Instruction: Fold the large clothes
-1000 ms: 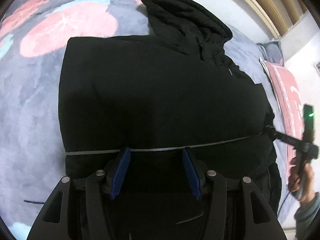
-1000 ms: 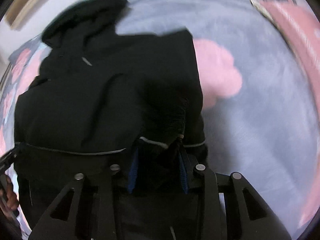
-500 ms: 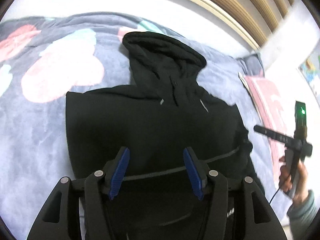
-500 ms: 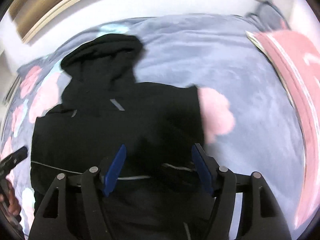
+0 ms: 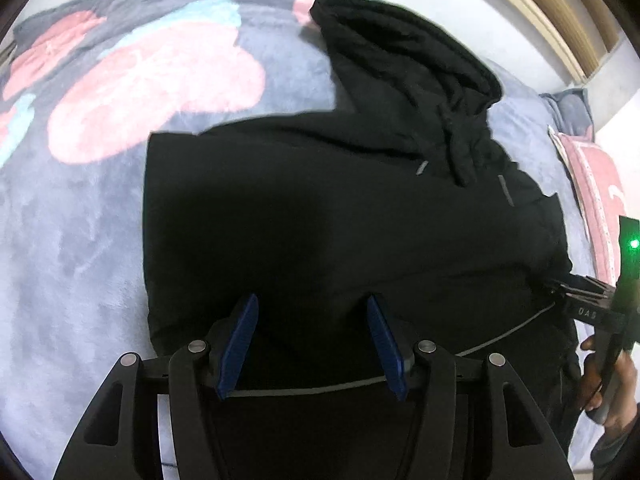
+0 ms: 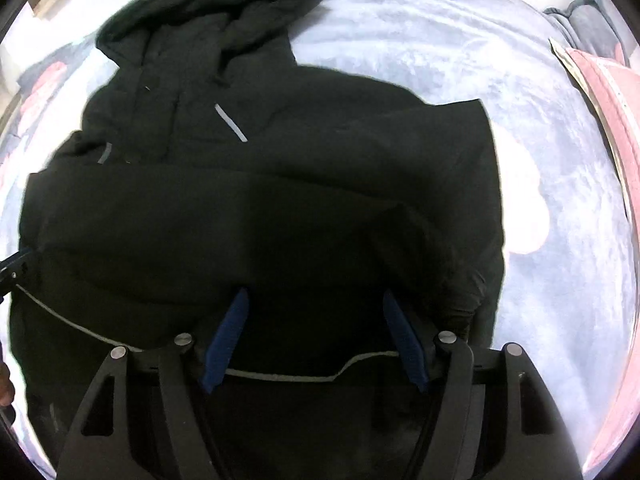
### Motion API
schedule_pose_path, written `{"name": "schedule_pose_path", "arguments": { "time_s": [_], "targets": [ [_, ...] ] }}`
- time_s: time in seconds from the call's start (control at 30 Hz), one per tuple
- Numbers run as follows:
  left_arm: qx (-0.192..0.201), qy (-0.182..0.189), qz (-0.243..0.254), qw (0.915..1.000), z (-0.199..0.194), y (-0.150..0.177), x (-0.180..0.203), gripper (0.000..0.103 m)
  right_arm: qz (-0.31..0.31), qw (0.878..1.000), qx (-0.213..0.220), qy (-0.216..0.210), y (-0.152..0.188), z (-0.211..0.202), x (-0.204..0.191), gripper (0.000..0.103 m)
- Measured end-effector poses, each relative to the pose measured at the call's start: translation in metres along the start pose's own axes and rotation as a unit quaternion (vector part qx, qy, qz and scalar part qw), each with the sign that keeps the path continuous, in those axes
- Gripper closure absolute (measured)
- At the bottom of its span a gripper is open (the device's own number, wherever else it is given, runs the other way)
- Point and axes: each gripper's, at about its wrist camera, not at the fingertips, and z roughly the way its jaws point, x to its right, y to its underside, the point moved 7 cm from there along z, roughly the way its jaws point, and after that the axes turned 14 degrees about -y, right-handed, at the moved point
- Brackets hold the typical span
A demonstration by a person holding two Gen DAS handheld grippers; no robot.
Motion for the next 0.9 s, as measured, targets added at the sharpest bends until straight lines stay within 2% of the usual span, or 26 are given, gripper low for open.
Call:
{"name": "schedule_pose_path", "arguments": {
  "time_s": [0.13,0.2,0.33,0.43,0.57,0.73,0.9],
  "targets": [
    [0.021,0.059,-0.003,0.9980,-0.046,0.014,0.000,0.045,-0.025,0.998,0.042,-0.032,0.013,-0.052,-0.014,0.033],
    [0.038,0.073,0.005,0.9966,-0.068,0.025,0.002,0.045,-0.046,0.997,0.052,-0.021,0.024,-0.068,-0.018,0.033],
    [0.032,0.058,0.008,0.9978,-0.065,0.042,0.000,0.045,-0.048,0.998,0.025,0.013,0.045,-0.049,-0.005,0.033],
    [-0.009,0.053,-0.011,0.9985,-0.030,0.058,-0.003,0.045,-0.043,0.998,0.000,0.034,0.056,-0.025,0.008,0.032],
    [-0.015,0.044,-0.004,0.9989,-0.010,0.057,0.000,0.045,-0.043,0.998,-0.009,0.052,0.064,-0.010,0.011,0.024],
    [-0.004,0.024,0.038,0.9990,-0.008,0.061,0.006,0.044,-0.038,0.998,0.005,0.056,0.066,-0.008,0.013,0.023],
    [0.012,0.034,0.015,0.9992,-0.020,0.069,-0.005,0.044,-0.036,0.998,0.006,0.057,0.070,-0.007,0.013,0.021]
  ]
}}
